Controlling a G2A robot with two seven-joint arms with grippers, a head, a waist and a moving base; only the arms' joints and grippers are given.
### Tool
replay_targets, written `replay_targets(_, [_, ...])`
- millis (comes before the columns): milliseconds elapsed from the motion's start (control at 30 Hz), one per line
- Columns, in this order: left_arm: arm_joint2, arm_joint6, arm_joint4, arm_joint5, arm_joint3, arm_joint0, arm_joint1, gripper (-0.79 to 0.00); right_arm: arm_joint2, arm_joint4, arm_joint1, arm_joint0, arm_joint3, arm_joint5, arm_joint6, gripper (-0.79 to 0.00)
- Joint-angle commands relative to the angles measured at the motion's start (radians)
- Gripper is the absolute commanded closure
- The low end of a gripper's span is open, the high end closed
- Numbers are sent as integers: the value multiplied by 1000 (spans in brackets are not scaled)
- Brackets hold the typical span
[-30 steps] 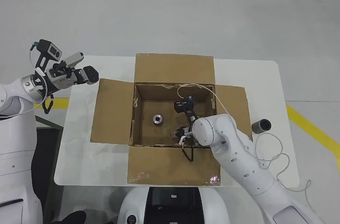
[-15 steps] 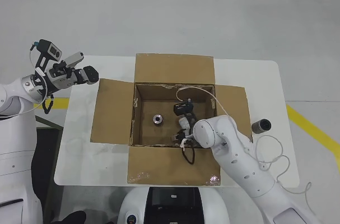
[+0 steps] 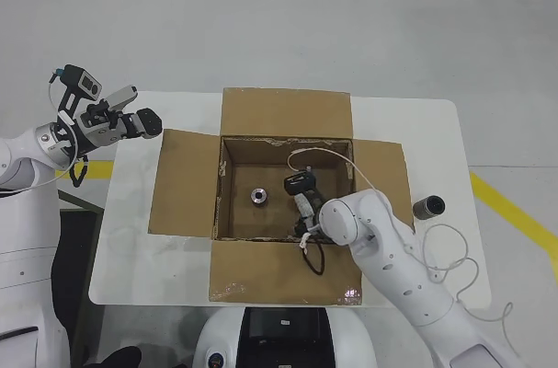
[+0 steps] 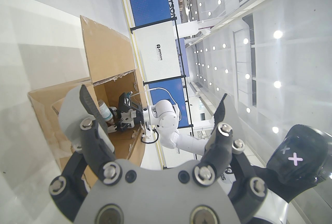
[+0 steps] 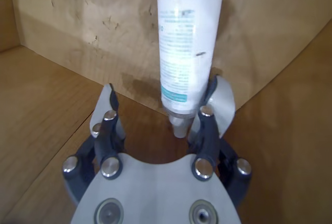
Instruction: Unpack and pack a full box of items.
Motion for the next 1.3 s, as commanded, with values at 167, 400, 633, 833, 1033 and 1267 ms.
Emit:
replay_targets(167, [0, 0, 0, 0, 0, 0, 0, -785, 10, 10, 0, -7, 6, -15, -4, 0])
replay_targets(400, [0, 0, 0, 0, 0, 0, 0, -785, 26, 19, 2, -1, -28, -44, -13, 0])
replay_targets(633, [0, 0, 0, 0, 0, 0, 0, -785, 57, 17, 7, 1, -94, -50, -7, 0])
replay_targets(833, [0, 0, 0, 0, 0, 0, 0, -785, 86, 45, 7, 11, -146, -55, -39, 0])
replay_targets(1033, [0, 0, 0, 0, 0, 0, 0, -785, 102, 83, 6, 22, -171, -52, -58, 0])
replay_targets(1267, [0, 0, 0, 0, 0, 0, 0, -785, 101, 63, 8, 34, -183, -63, -40, 0])
